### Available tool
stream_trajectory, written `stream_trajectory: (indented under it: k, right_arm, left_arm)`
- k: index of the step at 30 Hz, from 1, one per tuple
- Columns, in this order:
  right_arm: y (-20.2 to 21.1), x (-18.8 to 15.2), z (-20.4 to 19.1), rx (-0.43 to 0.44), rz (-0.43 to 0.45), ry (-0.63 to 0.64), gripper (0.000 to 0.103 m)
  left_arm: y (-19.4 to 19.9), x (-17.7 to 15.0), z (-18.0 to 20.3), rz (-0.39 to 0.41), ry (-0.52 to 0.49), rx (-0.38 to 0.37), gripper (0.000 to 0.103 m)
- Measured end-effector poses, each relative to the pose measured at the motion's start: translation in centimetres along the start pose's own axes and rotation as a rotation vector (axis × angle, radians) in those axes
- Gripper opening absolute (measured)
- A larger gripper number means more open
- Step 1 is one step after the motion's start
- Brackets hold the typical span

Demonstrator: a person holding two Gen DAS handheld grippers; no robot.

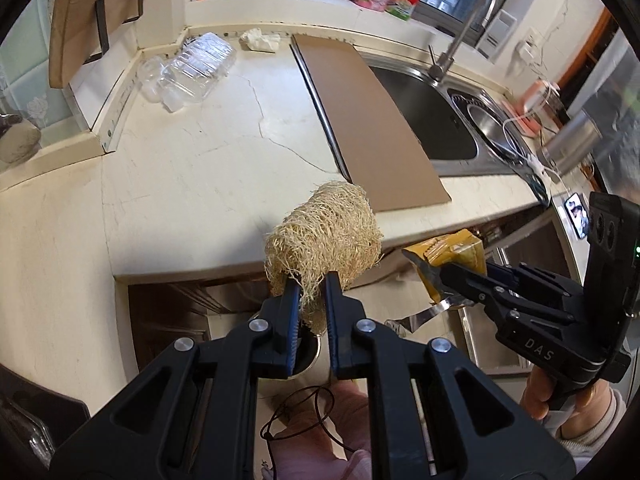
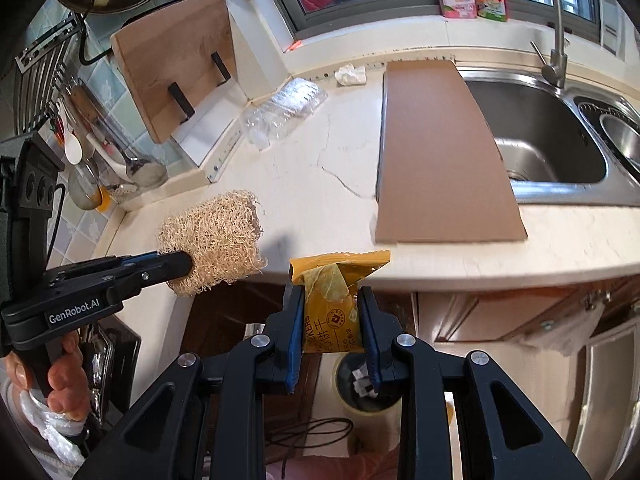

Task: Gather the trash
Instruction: 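Carry the loofah and yellow packet down toward the floor bin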

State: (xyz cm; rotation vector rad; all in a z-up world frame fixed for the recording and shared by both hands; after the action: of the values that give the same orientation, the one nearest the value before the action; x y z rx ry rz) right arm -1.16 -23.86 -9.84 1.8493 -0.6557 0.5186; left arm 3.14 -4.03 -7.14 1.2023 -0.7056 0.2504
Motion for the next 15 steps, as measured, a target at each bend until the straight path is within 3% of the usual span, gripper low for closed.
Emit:
stream_trajectory:
  k: [6, 15]
  right_arm:
    - [0.1, -2.4, 1.1, 0.005, -0.043, -0.011, 0.025]
    - [-2.2, -7.3, 2.8, 0.025, -0.149, 0.018, 0.025]
  left_arm:
    - [-0.3, -2.8, 1.1, -0.013, -0.014, 0.008, 0.009]
    - [-3.5, -9.2, 1.9, -0.098, 0.062, 0.039, 0.009]
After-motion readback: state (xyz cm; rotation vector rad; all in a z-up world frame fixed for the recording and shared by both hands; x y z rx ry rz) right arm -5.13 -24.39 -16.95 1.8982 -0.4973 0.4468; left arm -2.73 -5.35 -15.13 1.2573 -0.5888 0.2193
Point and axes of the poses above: each gripper's, at about its wrist camera, not at the fingertips, and y roughly against the way its jaws point, z to its right, x to its top, the point moved 2 cm from there along -y, roughly the way its jaws point, and after that the axes turned 9 degrees about z, right-handed, at the moved point
